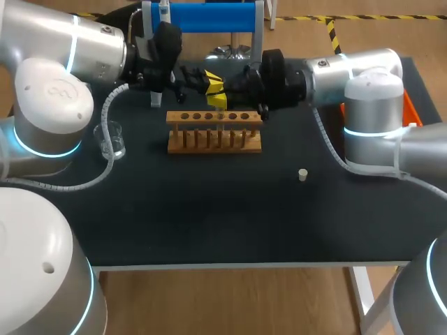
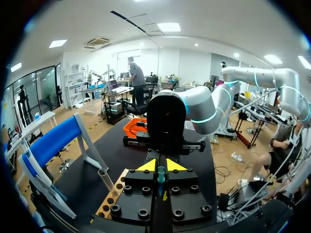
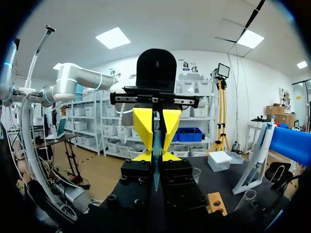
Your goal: Invert the test tube, pick up the pipette, mount the tip to pipette, aspirate from beaker and dispense into the tube, eject the tip, return the pipette, and cap with the stopper.
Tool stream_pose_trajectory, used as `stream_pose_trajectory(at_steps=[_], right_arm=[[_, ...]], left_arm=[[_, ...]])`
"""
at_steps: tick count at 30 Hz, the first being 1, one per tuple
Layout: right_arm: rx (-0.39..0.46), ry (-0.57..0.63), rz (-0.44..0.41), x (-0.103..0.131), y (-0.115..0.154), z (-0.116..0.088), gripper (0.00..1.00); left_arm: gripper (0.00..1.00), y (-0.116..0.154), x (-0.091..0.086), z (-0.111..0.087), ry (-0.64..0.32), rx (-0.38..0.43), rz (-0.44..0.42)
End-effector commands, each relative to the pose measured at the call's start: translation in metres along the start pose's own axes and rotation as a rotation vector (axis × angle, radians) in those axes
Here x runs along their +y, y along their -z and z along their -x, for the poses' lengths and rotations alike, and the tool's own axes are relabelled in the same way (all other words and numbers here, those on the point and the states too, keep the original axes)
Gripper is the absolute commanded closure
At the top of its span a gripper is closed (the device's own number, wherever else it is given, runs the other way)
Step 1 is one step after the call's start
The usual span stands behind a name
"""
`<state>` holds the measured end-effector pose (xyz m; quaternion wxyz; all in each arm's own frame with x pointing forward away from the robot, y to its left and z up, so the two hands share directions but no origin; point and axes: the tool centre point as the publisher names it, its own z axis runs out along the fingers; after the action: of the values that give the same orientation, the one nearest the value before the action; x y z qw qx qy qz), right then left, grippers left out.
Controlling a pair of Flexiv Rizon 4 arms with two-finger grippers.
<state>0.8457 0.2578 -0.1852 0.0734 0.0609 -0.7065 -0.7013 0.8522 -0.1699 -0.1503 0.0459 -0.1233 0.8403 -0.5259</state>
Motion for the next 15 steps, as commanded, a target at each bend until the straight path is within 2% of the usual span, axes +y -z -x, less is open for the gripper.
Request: stream_pose_trajectory(at_steps=[1, 6, 7, 8, 15], right_arm=[[0.004, 0.001, -0.001, 0.000, 0.000, 0.000, 1.00], [0.002, 0.002, -0.003, 0.000, 0.000, 0.000, 1.00], [0.002, 0.002, -0.003, 0.000, 0.000, 0.000, 1.00], [0.002, 0.002, -0.004, 0.000, 0.000, 0.000, 1.00], [-0.001, 0.001, -0.009, -0.004, 0.013, -0.007, 1.00]], left_arm=[[1.00, 0.000, 0.000, 0.001, 0.001, 0.002, 0.002], [1.00, 0.000, 0.000, 0.001, 0.001, 0.002, 0.002], [0.15, 0.000, 0.000, 0.001, 0.001, 0.002, 0.002], [0.00, 0.000, 0.000, 0.001, 0.001, 0.002, 0.002], [0.00, 0.000, 0.000, 0.001, 0.001, 0.002, 0.002]])
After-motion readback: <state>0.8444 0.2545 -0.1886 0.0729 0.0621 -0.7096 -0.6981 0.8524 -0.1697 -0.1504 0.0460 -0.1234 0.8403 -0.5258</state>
